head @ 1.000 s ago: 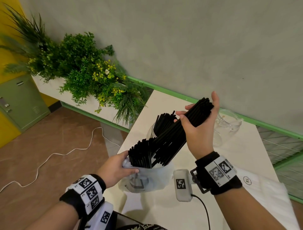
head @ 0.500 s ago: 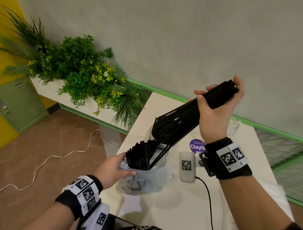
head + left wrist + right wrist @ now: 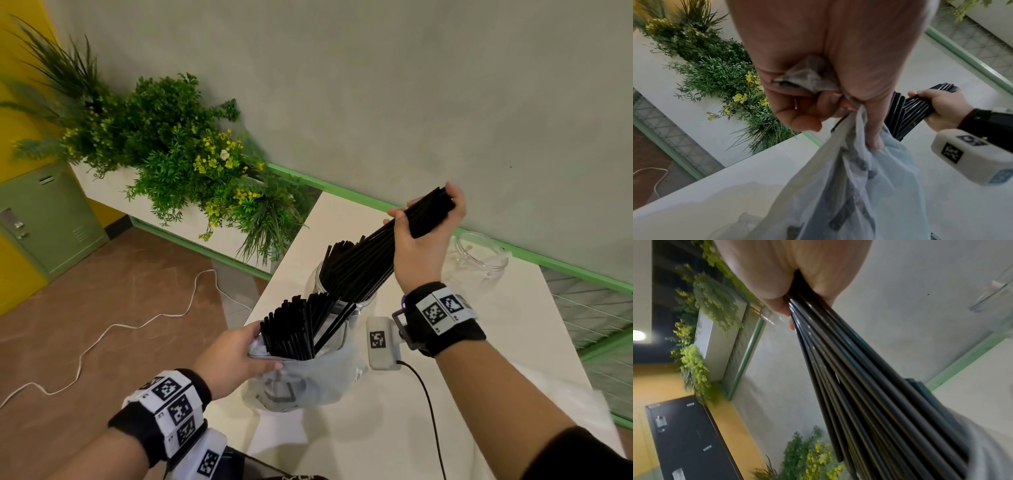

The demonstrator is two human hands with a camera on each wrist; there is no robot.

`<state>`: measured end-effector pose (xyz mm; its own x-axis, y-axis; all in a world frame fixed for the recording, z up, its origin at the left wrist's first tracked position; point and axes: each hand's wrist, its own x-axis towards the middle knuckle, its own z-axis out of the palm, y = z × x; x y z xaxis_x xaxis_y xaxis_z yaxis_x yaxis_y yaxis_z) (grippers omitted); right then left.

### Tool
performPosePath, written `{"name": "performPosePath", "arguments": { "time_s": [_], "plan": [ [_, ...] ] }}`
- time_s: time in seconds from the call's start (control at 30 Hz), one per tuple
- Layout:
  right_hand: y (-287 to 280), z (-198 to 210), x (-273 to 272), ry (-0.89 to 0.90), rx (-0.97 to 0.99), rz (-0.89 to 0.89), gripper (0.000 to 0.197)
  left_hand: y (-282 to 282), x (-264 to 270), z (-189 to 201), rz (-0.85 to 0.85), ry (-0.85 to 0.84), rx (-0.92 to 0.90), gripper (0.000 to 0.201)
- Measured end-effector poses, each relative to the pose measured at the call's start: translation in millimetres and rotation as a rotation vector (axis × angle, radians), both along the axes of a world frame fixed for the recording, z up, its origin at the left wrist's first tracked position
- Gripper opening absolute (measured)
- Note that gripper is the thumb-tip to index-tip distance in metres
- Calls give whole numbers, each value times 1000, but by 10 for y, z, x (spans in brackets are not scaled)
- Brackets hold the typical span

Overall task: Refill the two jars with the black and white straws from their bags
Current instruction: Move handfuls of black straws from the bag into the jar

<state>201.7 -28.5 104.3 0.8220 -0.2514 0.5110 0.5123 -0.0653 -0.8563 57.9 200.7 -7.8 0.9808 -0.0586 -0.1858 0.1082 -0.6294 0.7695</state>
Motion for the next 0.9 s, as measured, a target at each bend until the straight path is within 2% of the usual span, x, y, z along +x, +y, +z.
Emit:
{"name": "performPosePath", "arguments": {
  "time_s": [0.23,0.4,0.57,0.73,0.9],
  "plan": [
    [125,-452,20,105,-135,47,50,-6,32,20,-11,4,34,46],
    [164,-751,17,284,-278,183,37,-19,38,28,-5,2,16,47],
    [82,-911,54,385,-358,287,36,-18,39,21,-2,-15,15,51],
    [41,-889,74,297,-406,297,32,-6,43,19,5,-17,37,50],
    [31,-868,92,93,-464,175,34,8,53,10,1,-17,42,50]
  ]
}}
